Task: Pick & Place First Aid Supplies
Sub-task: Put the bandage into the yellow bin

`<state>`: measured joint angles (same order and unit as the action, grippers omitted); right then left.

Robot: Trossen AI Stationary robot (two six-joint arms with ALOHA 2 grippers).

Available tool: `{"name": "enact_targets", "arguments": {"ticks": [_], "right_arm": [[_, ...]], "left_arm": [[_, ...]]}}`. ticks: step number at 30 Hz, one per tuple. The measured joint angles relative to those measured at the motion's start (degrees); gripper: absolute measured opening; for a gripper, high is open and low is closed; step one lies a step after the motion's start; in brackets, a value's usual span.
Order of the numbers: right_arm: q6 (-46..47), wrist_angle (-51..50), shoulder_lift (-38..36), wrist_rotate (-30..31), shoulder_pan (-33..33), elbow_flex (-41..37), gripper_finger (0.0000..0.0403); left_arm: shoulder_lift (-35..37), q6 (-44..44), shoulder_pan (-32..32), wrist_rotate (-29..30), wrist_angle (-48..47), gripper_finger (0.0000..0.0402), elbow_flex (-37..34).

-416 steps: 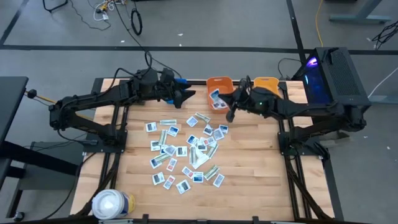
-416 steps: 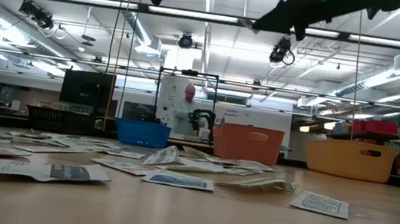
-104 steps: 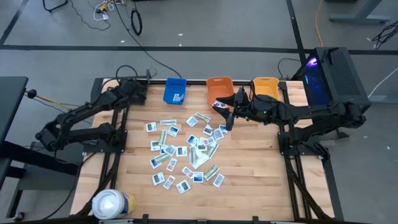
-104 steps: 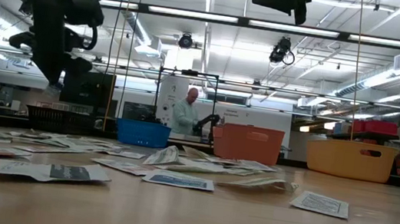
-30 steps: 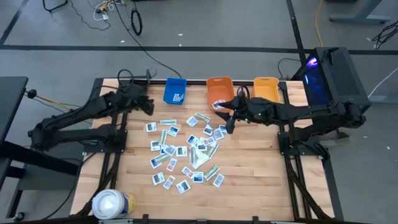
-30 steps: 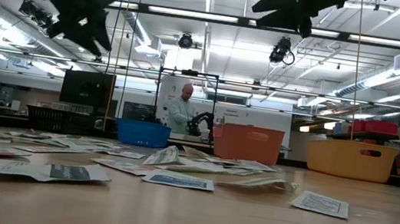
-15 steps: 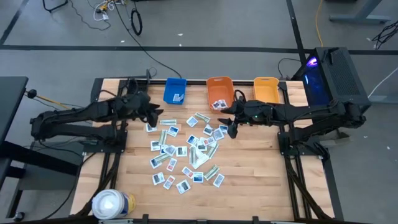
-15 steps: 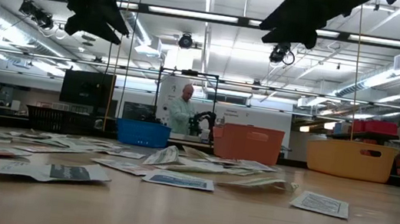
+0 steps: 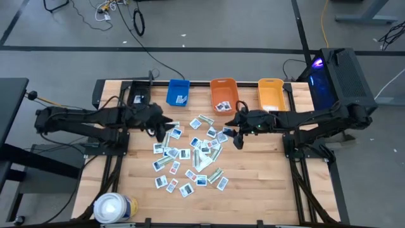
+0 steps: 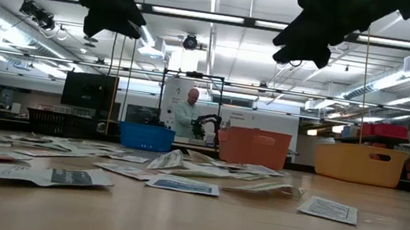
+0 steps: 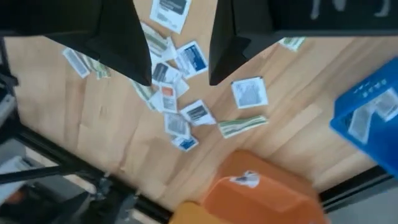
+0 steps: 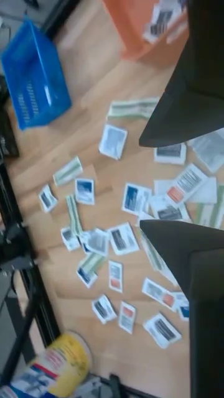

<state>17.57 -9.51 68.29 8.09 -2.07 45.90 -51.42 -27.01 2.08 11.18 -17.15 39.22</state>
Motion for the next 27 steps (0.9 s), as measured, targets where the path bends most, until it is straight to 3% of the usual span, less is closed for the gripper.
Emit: {"name": "enact_targets", "arguments": {"ticks": [15,27], "right_arm": [[3.0,4.1,0.0,-0.1,-3.1,-4.4,0.0203],[3.0,8.6,0.0,-0.1,-3.1,-11.4,0.0203]], "left_arm": [[0.5,3.9,-4.1,-3.0,-0.8,0.0008,0.0],[0.5,3.7,-4.9,0.0,-1.8,0.0016,0.0]]}}
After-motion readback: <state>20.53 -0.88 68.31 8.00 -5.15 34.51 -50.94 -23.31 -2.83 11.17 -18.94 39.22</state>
